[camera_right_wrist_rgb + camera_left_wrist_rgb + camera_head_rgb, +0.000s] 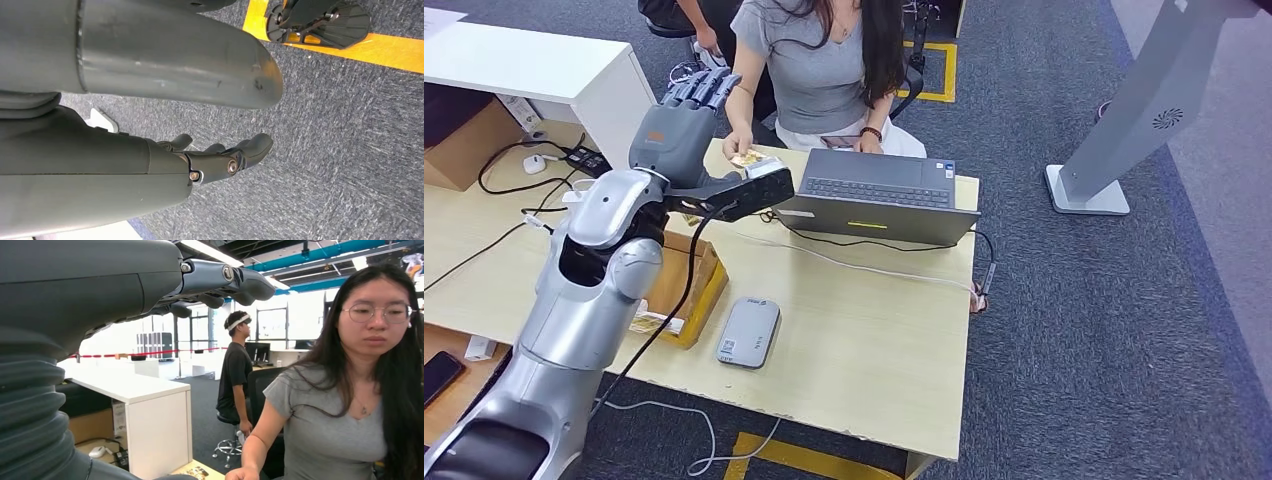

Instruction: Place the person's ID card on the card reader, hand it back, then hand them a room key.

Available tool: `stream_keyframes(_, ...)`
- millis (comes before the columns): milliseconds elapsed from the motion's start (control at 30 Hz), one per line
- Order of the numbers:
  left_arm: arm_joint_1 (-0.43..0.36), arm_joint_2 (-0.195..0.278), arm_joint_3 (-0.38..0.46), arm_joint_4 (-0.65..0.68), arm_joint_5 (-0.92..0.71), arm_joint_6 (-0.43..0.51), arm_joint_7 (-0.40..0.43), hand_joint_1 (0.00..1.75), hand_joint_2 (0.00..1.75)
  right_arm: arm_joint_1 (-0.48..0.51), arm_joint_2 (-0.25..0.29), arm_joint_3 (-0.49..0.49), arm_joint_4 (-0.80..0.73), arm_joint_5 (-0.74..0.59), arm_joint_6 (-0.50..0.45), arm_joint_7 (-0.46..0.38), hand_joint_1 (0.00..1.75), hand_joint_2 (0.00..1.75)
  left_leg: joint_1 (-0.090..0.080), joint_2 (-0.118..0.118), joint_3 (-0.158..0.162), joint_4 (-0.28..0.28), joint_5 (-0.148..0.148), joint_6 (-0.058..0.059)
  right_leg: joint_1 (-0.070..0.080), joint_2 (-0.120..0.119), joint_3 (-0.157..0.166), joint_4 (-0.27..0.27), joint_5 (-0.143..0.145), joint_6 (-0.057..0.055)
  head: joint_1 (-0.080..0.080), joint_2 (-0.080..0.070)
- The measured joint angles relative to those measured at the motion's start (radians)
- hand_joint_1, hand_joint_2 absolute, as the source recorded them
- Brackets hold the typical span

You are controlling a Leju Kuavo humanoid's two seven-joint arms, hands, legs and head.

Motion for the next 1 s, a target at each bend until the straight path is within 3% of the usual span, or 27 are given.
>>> stream_keyframes(133,0.023,0.004,0.004,-0.024,0.015,0.015,-0.023,0.00,1.75,0.001,0.000,0.000,0.000,-0.004,0.000,-0.001,0.00,0.00,0.000,0.000,0.000,0.000,0.000,0.000,0.000,0.000,0.000,0.000,0.000,0.000,0.000,0.000)
stream_keyframes(233,0.088,0.016,0.010,-0.091,0.077,0.069,-0.099,0.00,1.75,0.007,0.000,0.000,0.000,-0.019,0.000,-0.011,0.00,0.00,0.000,0.000,0.000,0.000,0.000,0.000,0.000,0.000,0.001,0.000,0.000,0.000,0.000,0.000)
stream_keyframes(500,0.498,0.086,0.071,-0.385,0.202,0.238,-0.317,0.00,1.75,0.060,0.001,-0.020,-0.031,-0.042,0.008,-0.043,0.00,0.00,-0.001,0.004,0.001,-0.001,-0.006,0.000,-0.001,0.003,0.001,0.000,-0.005,0.000,0.000,0.000)
stream_keyframes(667,0.709,0.106,0.128,-0.448,0.191,0.290,-0.359,0.00,1.75,0.080,0.013,-0.055,-0.087,-0.027,0.040,-0.044,0.00,0.00,-0.001,0.003,0.001,-0.001,-0.006,0.000,-0.001,0.002,0.000,0.000,-0.007,0.001,0.000,0.000)
stream_keyframes(800,0.780,0.111,0.159,-0.463,0.187,0.297,-0.364,0.00,1.75,0.086,0.022,-0.071,-0.118,-0.021,0.049,-0.044,0.00,0.00,-0.001,0.003,0.001,-0.001,-0.006,0.000,-0.001,0.001,0.001,0.000,-0.007,0.001,0.000,0.000)
stream_keyframes(1000,0.816,0.113,0.182,-0.473,0.177,0.297,-0.360,0.00,1.75,0.088,0.032,-0.088,-0.146,-0.012,0.056,-0.044,0.00,0.00,-0.001,0.003,0.001,-0.001,-0.006,0.001,-0.001,0.001,0.001,0.000,-0.006,0.001,0.000,0.000)
